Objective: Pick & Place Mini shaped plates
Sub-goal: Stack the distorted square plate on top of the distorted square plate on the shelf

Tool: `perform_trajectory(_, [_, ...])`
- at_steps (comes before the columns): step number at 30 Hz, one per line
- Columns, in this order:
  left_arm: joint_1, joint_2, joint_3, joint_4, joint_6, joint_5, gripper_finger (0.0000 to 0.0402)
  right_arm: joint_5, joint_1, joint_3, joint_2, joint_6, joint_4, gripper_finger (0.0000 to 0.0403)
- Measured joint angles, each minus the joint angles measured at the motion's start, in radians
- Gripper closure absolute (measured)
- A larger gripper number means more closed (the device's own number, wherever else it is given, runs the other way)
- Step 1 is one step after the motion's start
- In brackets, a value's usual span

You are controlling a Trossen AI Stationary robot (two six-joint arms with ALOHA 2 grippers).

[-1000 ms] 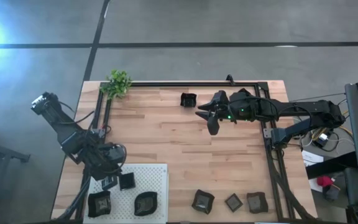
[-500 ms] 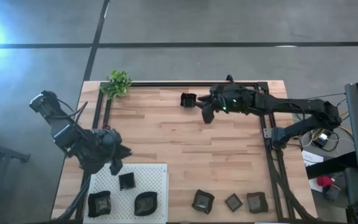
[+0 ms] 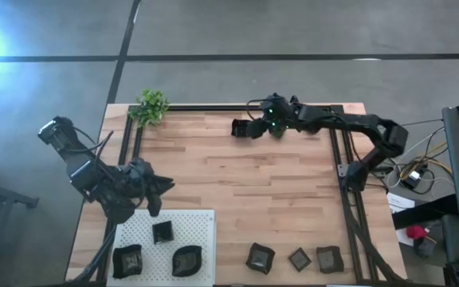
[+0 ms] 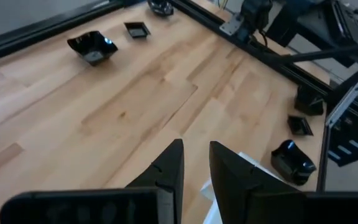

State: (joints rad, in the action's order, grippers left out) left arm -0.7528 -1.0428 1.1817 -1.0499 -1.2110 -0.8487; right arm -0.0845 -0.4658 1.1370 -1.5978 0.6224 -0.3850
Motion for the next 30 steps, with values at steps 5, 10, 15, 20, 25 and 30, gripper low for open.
perform_trajectory(5, [0.000,0.000,-0.007,0.000,-0.002,-0.046,0.0333,0.016,-0.055,0.005,-0.090,0.014,-0.001,0.0264])
perform_trajectory(10, [0.000,0.000,-0.008,0.000,-0.001,-0.073,0.0333,0.051,-0.079,0.048,-0.185,0.013,0.033,0.0264])
perform_trajectory(15, [0.000,0.000,-0.008,0.000,0.001,-0.088,0.0333,0.063,-0.086,0.109,-0.285,0.008,0.019,0.0264])
perform_trajectory(20, [0.000,0.000,-0.008,0.000,0.000,-0.088,0.0333,0.103,-0.085,0.178,-0.357,0.008,0.018,0.0264])
perform_trajectory(25, [0.000,0.000,-0.009,0.000,0.000,-0.088,0.0333,0.111,-0.084,0.244,-0.414,0.003,-0.043,0.0264])
perform_trajectory(30, [0.000,0.000,-0.009,0.000,0.000,-0.088,0.0333,0.111,-0.085,0.252,-0.412,-0.021,-0.066,0.0264])
